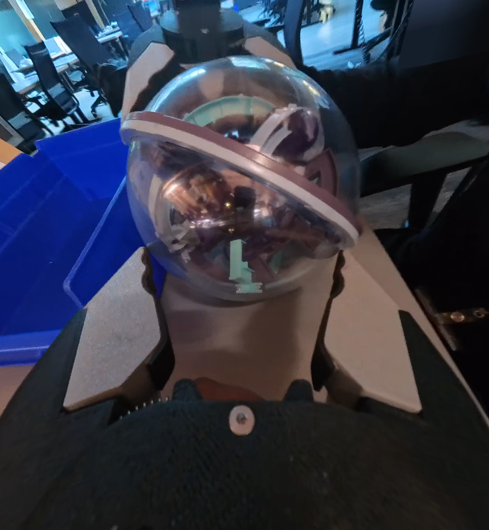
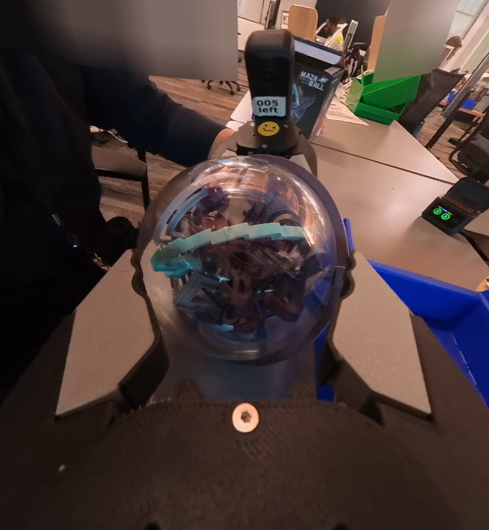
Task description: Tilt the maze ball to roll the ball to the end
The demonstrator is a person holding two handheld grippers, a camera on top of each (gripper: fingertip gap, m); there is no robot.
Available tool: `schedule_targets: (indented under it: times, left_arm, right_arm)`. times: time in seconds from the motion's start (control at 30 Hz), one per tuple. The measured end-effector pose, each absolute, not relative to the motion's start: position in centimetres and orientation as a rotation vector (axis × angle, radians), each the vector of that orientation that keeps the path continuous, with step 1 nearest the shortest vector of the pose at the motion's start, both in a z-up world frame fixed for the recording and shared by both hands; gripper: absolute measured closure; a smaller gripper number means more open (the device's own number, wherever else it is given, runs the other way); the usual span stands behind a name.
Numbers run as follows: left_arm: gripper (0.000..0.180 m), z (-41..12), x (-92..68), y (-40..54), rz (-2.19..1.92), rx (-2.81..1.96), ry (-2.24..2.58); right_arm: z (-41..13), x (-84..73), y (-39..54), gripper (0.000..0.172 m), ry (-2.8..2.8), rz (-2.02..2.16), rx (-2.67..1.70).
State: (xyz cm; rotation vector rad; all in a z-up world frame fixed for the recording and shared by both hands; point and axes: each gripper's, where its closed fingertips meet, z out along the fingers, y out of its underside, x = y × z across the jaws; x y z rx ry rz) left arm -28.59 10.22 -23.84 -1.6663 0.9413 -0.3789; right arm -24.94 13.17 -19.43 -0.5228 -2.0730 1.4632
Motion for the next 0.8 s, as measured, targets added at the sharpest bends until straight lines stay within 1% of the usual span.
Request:
schedule_targets:
  times: [0.13, 0.33, 0.37, 0.5, 0.67, 0.73, 0.8]
  left_arm:
    - [0.061, -24.0, -28.7, 9.9, -0.282, -1.658, 0.962]
    - [0.065, -23.6, -28.9, 9.9, -0.271, -1.651, 0.926]
    - [0.066, -23.7, -29.0, 10.0, -0.261, -1.657, 0.925]
    - [0.072, -23.8, -29.4, 9.9, -0.228, -1.670, 0.926]
    - [0.074, -23.4, -29.1, 9.6, -0.211, -1.659, 0.933]
    - [0.076, -23.5, -29.2, 9.5, -0.200, -1.667, 0.931]
    - [0.078, -23.3, -29.1, 9.5, -0.191, -1.658, 0.935]
  right_arm:
    - [-20.0, -25.0, 13.3, 0.033, -2.112, 1.488, -0.557]
    - [-19.8, -24.7, 14.7, 0.036, -2.088, 1.364, -0.575]
    - [-19.6, -24.6, 15.1, 0.037, -2.073, 1.345, -0.580]
    - [-19.4, -23.7, 15.6, 0.056, -2.052, 1.306, -0.579]
    - [-20.1, -23.1, 15.9, 0.055, -2.046, 1.303, -0.685]
    - [-20.1, -22.8, 16.1, 0.064, -2.018, 1.333, -0.736]
    - [-19.7, -22.4, 15.7, 0.068, -1.972, 1.392, -0.741]
